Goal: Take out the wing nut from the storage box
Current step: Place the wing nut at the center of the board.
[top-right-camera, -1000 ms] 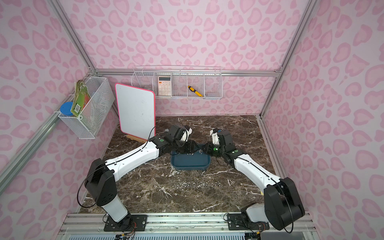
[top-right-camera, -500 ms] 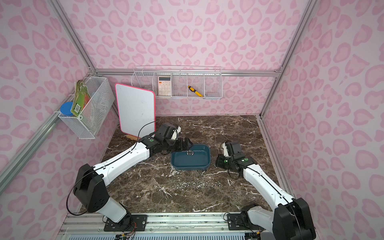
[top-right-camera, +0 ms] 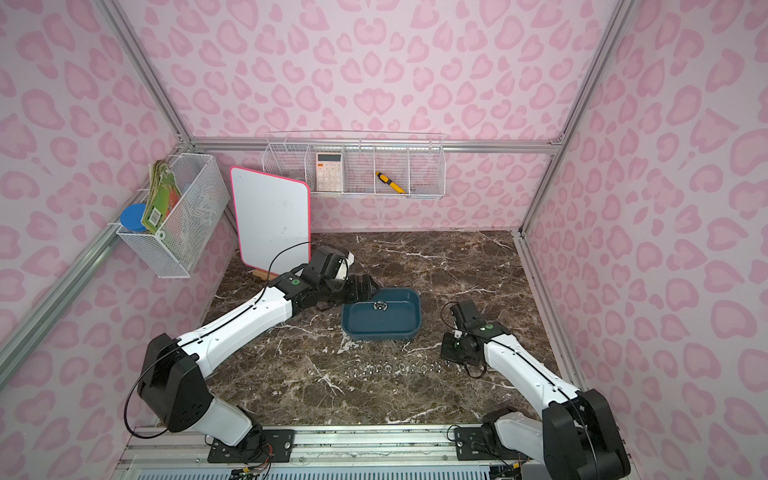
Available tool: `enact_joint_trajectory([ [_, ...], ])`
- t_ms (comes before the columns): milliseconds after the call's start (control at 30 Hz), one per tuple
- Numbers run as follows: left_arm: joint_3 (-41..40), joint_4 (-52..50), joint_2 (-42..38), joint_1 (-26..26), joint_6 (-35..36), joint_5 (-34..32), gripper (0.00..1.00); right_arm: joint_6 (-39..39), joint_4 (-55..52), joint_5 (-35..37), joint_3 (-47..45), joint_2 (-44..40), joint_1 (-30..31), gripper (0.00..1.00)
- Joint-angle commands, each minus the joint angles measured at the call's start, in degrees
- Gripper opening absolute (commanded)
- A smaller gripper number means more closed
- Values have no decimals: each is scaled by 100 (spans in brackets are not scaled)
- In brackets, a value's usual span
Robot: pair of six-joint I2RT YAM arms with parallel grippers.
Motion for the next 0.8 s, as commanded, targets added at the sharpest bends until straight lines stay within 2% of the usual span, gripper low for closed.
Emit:
enact_joint_trajectory([
  [0, -33, -71, -67, 1, -25, -33, 98, 26, 38, 207, 14, 186, 132, 0],
  [200, -31, -111, -112, 13, 1, -70, 98, 74, 168, 377, 45, 593, 426, 0],
  [567, -4, -76, -37, 17, -25, -3, 98, 85, 231, 506, 43, 719, 453, 0],
  [600, -4, -81, -34, 13, -25, -6, 98, 77, 228, 517, 56, 723, 455, 2],
  [667, -4, -74, -33, 18, -17, -8, 98, 81, 216, 511, 65, 723, 450, 13],
  [767, -4, -86, -33, 15, -12, -17, 98, 105, 169, 508, 90, 677, 453, 21],
])
